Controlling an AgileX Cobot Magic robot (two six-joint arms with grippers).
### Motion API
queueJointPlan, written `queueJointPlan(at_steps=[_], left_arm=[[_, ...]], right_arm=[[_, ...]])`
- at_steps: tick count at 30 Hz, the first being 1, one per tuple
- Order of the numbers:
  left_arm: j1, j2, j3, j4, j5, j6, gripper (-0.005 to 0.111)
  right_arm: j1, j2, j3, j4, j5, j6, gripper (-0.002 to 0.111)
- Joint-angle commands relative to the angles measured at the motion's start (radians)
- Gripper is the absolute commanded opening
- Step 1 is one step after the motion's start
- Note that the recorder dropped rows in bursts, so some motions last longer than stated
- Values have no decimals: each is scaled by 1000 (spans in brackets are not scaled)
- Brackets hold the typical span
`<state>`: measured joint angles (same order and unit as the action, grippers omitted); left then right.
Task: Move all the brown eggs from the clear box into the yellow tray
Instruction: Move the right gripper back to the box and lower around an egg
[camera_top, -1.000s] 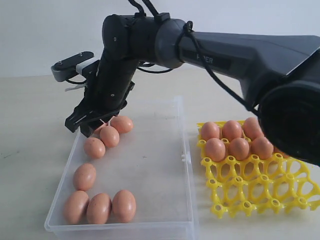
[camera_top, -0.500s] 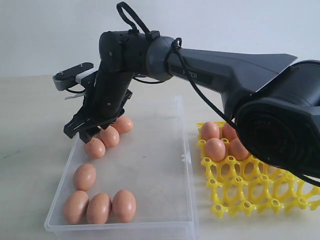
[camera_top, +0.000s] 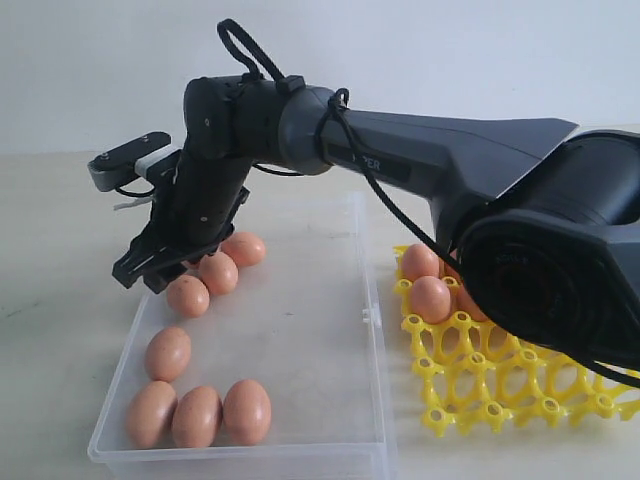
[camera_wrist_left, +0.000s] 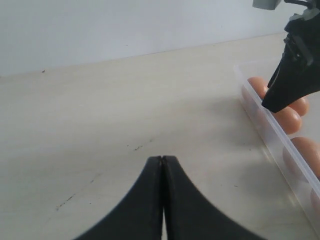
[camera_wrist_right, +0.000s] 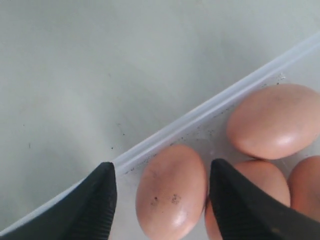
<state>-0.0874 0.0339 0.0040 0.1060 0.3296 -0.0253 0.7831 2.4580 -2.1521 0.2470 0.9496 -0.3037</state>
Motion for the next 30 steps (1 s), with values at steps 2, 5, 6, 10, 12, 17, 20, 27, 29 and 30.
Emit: queueJointPlan(at_steps=[2,5,6,10,12,17,20,27,29,30], left_arm=[[-3,1,-4,-1,-14,-4,0],[-3,1,-4,-1,-14,-4,0],[-3,1,-4,-1,-14,-4,0],[-3,1,-4,-1,-14,-4,0],[-3,1,-4,-1,-14,-4,0],[-3,1,-4,-1,-14,-4,0],[-3,1,-4,-1,-14,-4,0],[-3,1,-4,-1,-14,-4,0],[-3,1,-4,-1,-14,-4,0],[-3,1,-4,-1,-14,-4,0]], right_arm=[[3,-6,-10,-18,4,-11,55],[3,-14,-10,-19,7,-15,55],[3,-15,-10,-20,13,-22,55],[3,-15,-10,-26,51,-55,55],[3,-15,-10,-31,56,-56,55],[3,-21,-10,-41,68,-71,54],[3,-19,-10,-41,60,-71,54],[3,-11,-10,-30,-2,-69,54],[3,-4,-10,-16,-2,-67,54],[3,-1,-10,-14,-2,-67,54]])
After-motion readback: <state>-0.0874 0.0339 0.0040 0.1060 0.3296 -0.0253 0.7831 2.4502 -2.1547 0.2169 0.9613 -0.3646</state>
